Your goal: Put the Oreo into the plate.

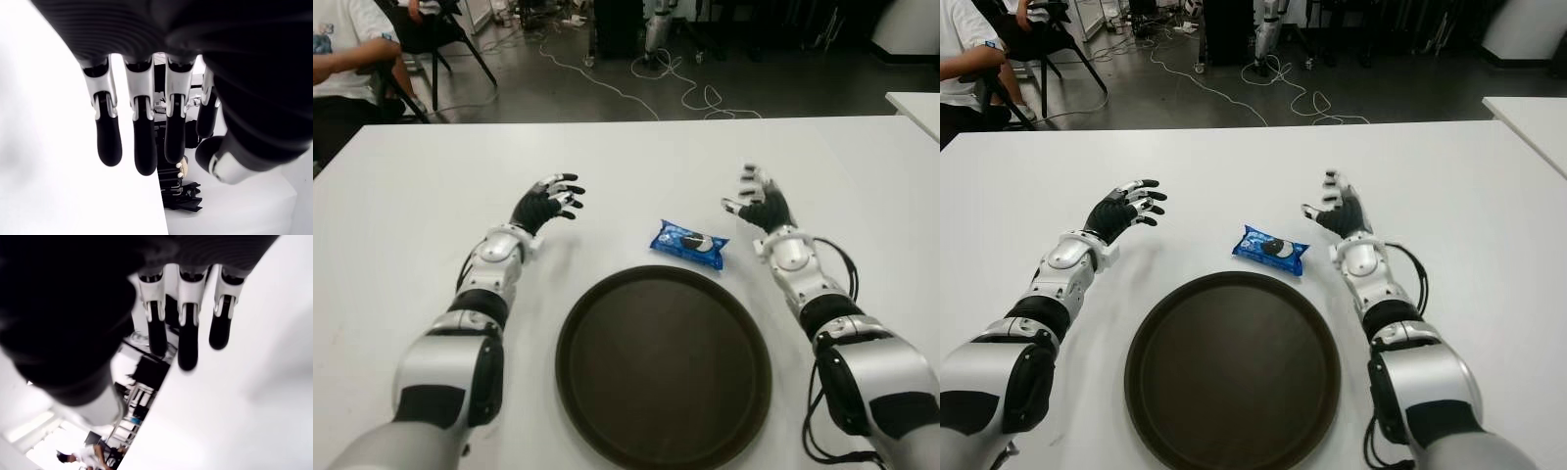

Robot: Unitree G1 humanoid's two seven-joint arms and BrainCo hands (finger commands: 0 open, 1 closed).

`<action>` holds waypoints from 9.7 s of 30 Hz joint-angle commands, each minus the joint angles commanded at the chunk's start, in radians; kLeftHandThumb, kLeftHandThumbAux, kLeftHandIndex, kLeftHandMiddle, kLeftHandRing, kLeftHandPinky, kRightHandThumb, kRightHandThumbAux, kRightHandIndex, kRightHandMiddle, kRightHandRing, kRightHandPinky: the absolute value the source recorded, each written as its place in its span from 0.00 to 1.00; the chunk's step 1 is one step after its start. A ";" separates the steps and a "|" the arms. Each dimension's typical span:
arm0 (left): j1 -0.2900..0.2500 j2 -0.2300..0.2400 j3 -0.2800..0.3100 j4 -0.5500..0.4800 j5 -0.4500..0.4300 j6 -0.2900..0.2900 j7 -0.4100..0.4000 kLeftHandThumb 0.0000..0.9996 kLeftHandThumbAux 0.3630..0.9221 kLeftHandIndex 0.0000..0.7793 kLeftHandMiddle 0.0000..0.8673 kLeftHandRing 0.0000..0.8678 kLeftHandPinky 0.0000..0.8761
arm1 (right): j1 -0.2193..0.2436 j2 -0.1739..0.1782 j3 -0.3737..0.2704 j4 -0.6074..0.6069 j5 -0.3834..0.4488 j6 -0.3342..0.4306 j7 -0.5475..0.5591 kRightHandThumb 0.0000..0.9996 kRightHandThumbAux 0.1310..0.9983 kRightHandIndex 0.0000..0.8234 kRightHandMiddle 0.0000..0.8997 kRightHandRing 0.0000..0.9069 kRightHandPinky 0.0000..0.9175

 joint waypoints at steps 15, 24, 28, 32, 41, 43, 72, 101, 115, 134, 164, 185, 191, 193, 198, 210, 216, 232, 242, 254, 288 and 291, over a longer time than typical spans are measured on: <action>0.000 0.004 -0.003 0.000 0.005 -0.001 0.002 0.45 0.52 0.29 0.38 0.44 0.49 | 0.024 -0.073 0.163 -0.515 -0.205 0.409 0.174 0.00 0.56 0.00 0.00 0.00 0.00; 0.002 0.007 -0.001 0.001 0.006 -0.003 -0.003 0.46 0.52 0.30 0.39 0.45 0.51 | 0.030 -0.125 0.236 -0.734 -0.316 0.516 0.299 0.00 0.51 0.00 0.00 0.00 0.00; 0.003 0.009 0.001 0.001 0.006 -0.004 -0.007 0.46 0.52 0.30 0.38 0.45 0.51 | 0.043 -0.134 0.253 -0.783 -0.345 0.536 0.321 0.00 0.51 0.00 0.00 0.00 0.00; 0.004 0.009 0.001 0.001 0.006 -0.005 -0.008 0.46 0.53 0.30 0.39 0.45 0.50 | 0.066 -0.139 0.262 -0.821 -0.361 0.544 0.328 0.00 0.52 0.00 0.00 0.00 0.00; 0.005 0.008 -0.001 -0.004 0.008 -0.006 -0.004 0.45 0.54 0.30 0.38 0.43 0.50 | 0.118 -0.162 0.295 -0.954 -0.418 0.581 0.398 0.00 0.53 0.00 0.00 0.00 0.00; 0.005 0.007 -0.002 -0.004 0.008 -0.007 -0.004 0.45 0.54 0.30 0.38 0.43 0.50 | 0.124 -0.165 0.301 -0.966 -0.426 0.585 0.411 0.00 0.54 0.00 0.00 0.00 0.00; 0.002 0.011 -0.021 -0.004 0.018 -0.009 0.001 0.44 0.54 0.29 0.39 0.43 0.49 | 0.204 -0.146 0.422 -1.165 -0.717 0.802 0.579 0.00 0.65 0.12 0.14 0.16 0.17; 0.007 0.009 -0.022 -0.009 0.017 -0.020 0.002 0.48 0.54 0.29 0.38 0.43 0.48 | 0.084 -0.019 0.489 -0.742 -0.791 0.834 0.494 0.00 0.63 0.18 0.19 0.22 0.25; 0.009 0.010 -0.027 -0.012 0.021 -0.025 0.006 0.48 0.54 0.30 0.39 0.44 0.49 | 0.011 0.017 0.478 -0.526 -0.709 0.771 0.426 0.00 0.66 0.19 0.18 0.21 0.23; 0.007 0.008 -0.026 -0.012 0.018 -0.023 0.003 0.49 0.56 0.31 0.40 0.45 0.49 | -0.030 0.025 0.488 -0.437 -0.646 0.743 0.410 0.00 0.68 0.13 0.14 0.16 0.13; -0.001 0.000 -0.024 -0.003 0.017 -0.006 0.025 0.50 0.55 0.30 0.39 0.44 0.49 | -0.067 0.042 0.468 -0.329 -0.567 0.734 0.271 0.00 0.68 0.20 0.19 0.21 0.21; -0.004 -0.005 -0.033 0.001 0.028 -0.002 0.049 0.51 0.53 0.30 0.39 0.44 0.48 | 0.003 0.078 0.511 -0.422 -0.516 0.707 0.457 0.00 0.66 0.19 0.19 0.21 0.21; -0.006 -0.007 -0.035 0.003 0.030 0.003 0.060 0.51 0.52 0.29 0.39 0.45 0.50 | 0.009 0.062 0.521 -0.362 -0.513 0.624 0.426 0.00 0.68 0.16 0.18 0.20 0.22; -0.007 -0.008 -0.034 0.005 0.032 0.006 0.062 0.51 0.52 0.29 0.39 0.45 0.50 | 0.010 0.062 0.523 -0.353 -0.514 0.611 0.412 0.00 0.69 0.17 0.18 0.21 0.23; -0.008 -0.009 -0.032 0.006 0.035 0.008 0.063 0.49 0.53 0.28 0.38 0.44 0.48 | 0.006 0.063 0.523 -0.342 -0.514 0.600 0.395 0.00 0.70 0.19 0.20 0.23 0.26; -0.010 -0.013 -0.030 0.006 0.035 0.014 0.074 0.52 0.55 0.30 0.39 0.45 0.50 | -0.006 0.075 0.506 -0.297 -0.492 0.587 0.350 0.00 0.68 0.19 0.20 0.22 0.24; -0.011 -0.015 -0.029 0.005 0.034 0.018 0.073 0.52 0.54 0.29 0.39 0.45 0.50 | -0.007 0.073 0.507 -0.287 -0.491 0.573 0.337 0.00 0.68 0.19 0.20 0.22 0.23; -0.009 -0.014 -0.025 0.003 0.031 0.016 0.073 0.50 0.56 0.29 0.39 0.45 0.50 | -0.001 0.080 0.498 -0.280 -0.479 0.557 0.324 0.00 0.69 0.20 0.20 0.21 0.23; -0.007 -0.010 -0.024 0.001 0.030 0.012 0.068 0.51 0.57 0.28 0.38 0.44 0.50 | -0.003 0.085 0.495 -0.278 -0.463 0.569 0.320 0.00 0.69 0.23 0.22 0.24 0.26; -0.003 -0.004 -0.029 -0.003 0.036 0.010 0.068 0.51 0.53 0.30 0.39 0.45 0.50 | -0.010 0.084 0.503 -0.282 -0.465 0.582 0.350 0.00 0.68 0.23 0.23 0.26 0.30; 0.005 0.004 -0.025 -0.012 0.029 -0.007 0.048 0.50 0.51 0.29 0.39 0.44 0.47 | -0.036 0.049 0.565 -0.336 -0.504 0.672 0.365 0.00 0.74 0.31 0.29 0.33 0.36; 0.007 0.006 -0.025 -0.012 0.029 -0.007 0.046 0.50 0.51 0.28 0.39 0.44 0.47 | -0.032 0.049 0.561 -0.345 -0.499 0.681 0.364 0.00 0.76 0.31 0.29 0.32 0.36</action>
